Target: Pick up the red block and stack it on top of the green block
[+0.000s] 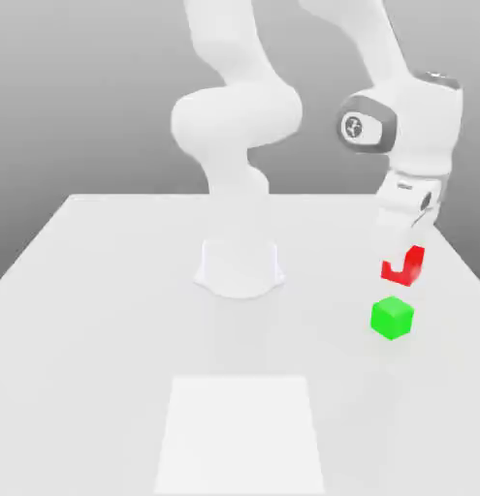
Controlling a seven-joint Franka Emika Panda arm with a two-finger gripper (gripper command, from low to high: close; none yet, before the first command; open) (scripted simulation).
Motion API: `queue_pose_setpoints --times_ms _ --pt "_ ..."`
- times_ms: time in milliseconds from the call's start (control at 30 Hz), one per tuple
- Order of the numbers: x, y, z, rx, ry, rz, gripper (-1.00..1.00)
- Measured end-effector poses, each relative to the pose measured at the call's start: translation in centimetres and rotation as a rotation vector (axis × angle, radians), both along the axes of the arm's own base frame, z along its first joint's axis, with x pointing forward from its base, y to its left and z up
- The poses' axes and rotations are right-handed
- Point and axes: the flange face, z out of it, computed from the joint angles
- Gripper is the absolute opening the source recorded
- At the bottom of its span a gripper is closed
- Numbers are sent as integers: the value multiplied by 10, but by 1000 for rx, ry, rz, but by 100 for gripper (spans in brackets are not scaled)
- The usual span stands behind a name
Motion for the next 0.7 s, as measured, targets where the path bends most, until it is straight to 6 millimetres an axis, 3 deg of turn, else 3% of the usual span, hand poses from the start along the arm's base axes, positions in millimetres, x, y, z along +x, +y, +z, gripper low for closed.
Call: queue_pose_setpoints --times_ms 300,333,533,700 --pt "-4 0 -48 14 8 6 -100" --pt "-4 0 -51 18 11 6 100" --pt "-5 0 -53 21 13 6 100" --pt "0 0 -32 -3 -6 4 100"
